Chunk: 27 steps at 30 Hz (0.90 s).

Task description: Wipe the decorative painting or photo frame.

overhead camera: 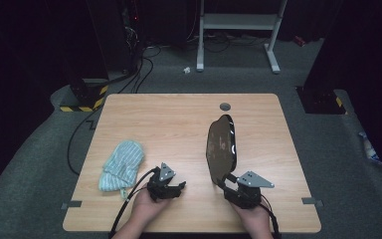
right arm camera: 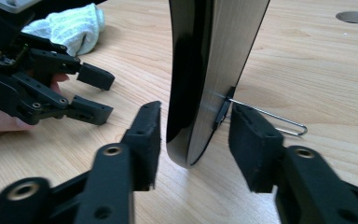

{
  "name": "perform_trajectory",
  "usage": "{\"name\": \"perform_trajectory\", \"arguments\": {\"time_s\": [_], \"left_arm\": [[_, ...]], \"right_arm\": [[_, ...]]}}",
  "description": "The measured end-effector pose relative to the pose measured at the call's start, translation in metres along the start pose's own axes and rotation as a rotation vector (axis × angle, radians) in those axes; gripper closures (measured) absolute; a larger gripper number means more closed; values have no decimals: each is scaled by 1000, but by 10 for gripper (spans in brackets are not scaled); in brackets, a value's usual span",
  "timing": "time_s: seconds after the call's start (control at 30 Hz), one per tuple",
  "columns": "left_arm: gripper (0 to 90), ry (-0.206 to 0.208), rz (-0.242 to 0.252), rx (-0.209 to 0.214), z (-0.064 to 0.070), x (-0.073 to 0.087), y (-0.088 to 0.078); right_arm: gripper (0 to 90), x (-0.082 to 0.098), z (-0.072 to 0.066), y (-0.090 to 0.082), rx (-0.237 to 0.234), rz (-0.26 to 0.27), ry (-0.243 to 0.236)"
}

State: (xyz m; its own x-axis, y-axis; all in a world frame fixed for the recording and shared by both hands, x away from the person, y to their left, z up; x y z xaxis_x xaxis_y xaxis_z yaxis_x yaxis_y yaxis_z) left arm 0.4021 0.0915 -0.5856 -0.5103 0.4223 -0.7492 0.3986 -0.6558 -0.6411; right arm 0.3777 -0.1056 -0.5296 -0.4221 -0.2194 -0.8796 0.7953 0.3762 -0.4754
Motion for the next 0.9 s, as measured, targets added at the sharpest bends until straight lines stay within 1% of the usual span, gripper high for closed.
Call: {"name": "perform_trajectory", "arguments": {"time_s": [0.13,0.3,0.43,0.53,0.73,0.8,0.9], "left_arm": [[342,1,0,2,0,0,0],[341,4,0,0,0,0,0],[341,3,0,0,0,0,0],[341,1,1,-1,0,0,0],[340,-1,-4,-2,0,1,-2],[338,-2,-6,-1,0,2,-3],[340,-9,-9,-11,-3,4,-6]], "right_arm": [[623,2,2,-2,7,3,-8],[650,5,7,-5,20,0,-6],[697,5,13,-7,32,3,-7],[706,6,20,-7,46,2,5],[716,2,35,-2,76,3,32],[716,0,40,2,79,2,43],[708,-1,46,7,88,-10,40]]}}
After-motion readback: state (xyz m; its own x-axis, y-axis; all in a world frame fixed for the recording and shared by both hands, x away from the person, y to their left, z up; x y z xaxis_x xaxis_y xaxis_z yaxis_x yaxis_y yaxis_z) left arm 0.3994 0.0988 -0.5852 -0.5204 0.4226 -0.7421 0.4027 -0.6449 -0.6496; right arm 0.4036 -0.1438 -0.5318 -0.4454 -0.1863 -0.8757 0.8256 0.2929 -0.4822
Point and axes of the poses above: each handheld gripper's, and its own axes: y roughly forward along the jaws, x roughly out of its underside, z roughly to its right, the point moved 9 cm from there along y, roughly forward along the jaws, and after that the axes turned 15 degrees about x, right-handed, at the moved point
